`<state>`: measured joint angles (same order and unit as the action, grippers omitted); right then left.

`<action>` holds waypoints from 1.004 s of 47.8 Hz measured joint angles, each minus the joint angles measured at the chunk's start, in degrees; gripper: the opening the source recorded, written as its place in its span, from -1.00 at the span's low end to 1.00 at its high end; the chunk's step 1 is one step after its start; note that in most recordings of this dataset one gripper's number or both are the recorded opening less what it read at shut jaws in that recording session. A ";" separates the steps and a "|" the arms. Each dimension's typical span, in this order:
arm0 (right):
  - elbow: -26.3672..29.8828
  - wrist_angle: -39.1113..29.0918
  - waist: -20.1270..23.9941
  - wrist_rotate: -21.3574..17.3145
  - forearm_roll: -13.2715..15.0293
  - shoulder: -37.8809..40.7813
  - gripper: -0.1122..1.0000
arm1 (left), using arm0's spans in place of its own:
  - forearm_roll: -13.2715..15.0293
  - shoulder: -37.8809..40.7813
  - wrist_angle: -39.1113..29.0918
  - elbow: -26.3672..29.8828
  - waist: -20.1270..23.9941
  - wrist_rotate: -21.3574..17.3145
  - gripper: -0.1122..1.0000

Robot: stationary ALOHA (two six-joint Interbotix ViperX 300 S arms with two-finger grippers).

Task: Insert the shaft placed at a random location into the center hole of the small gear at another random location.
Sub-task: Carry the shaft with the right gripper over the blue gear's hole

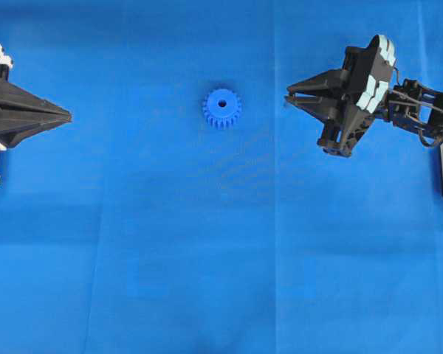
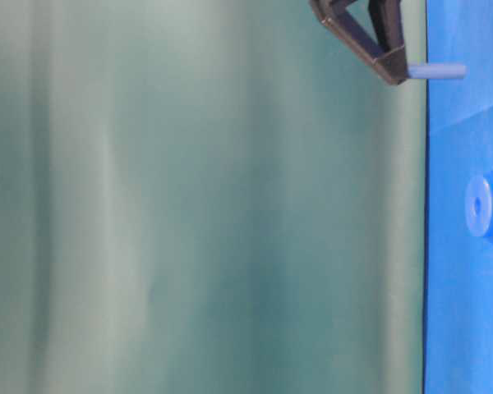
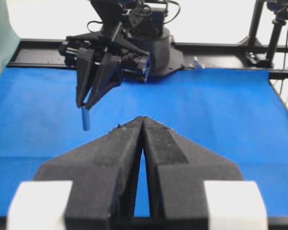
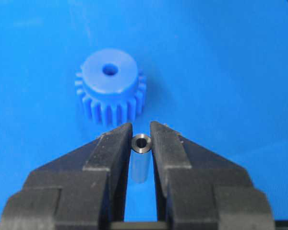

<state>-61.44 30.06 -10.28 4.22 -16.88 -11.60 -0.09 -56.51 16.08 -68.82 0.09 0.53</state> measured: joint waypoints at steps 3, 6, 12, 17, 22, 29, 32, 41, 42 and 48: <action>1.32 -0.18 0.00 0.00 0.09 0.70 -0.75 | 0.00 0.00 0.00 -0.09 0.00 0.00 -0.80; 2.72 -0.35 0.00 0.00 0.00 1.76 -0.75 | 0.09 0.00 0.09 -0.09 0.00 0.00 -0.80; 6.15 -1.23 0.26 0.00 0.00 4.48 -0.75 | 0.00 0.00 0.00 -0.09 0.00 0.00 -0.80; 9.84 -2.46 0.44 0.26 0.09 7.56 -0.75 | 0.00 0.00 0.00 -0.09 0.00 0.00 -0.80; 13.62 -3.87 0.62 0.53 0.44 10.20 -0.75 | 0.00 0.00 0.00 -0.09 0.00 0.00 -0.80; 18.02 -5.45 0.70 0.62 1.23 13.01 -0.75 | 0.00 0.00 0.00 -0.09 0.00 0.00 -0.80; 19.34 -5.98 0.70 0.62 1.32 13.71 -0.75 | 0.00 0.00 0.00 -0.09 0.00 0.00 -0.80; 20.83 -6.42 0.79 0.62 1.58 14.59 -0.75 | 0.09 -0.09 -0.18 -0.09 0.00 0.00 -0.80; 20.83 -6.50 0.79 0.62 1.58 14.59 -0.75 | 0.00 0.00 -0.26 -0.09 0.00 0.00 -0.80; 20.83 -6.50 0.79 0.62 1.58 14.59 -0.75 | 0.00 -0.09 -0.53 -0.09 0.00 0.00 -0.80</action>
<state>-40.61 23.55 -9.49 4.83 -15.29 2.99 -0.09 -56.60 15.56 -68.91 0.09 0.53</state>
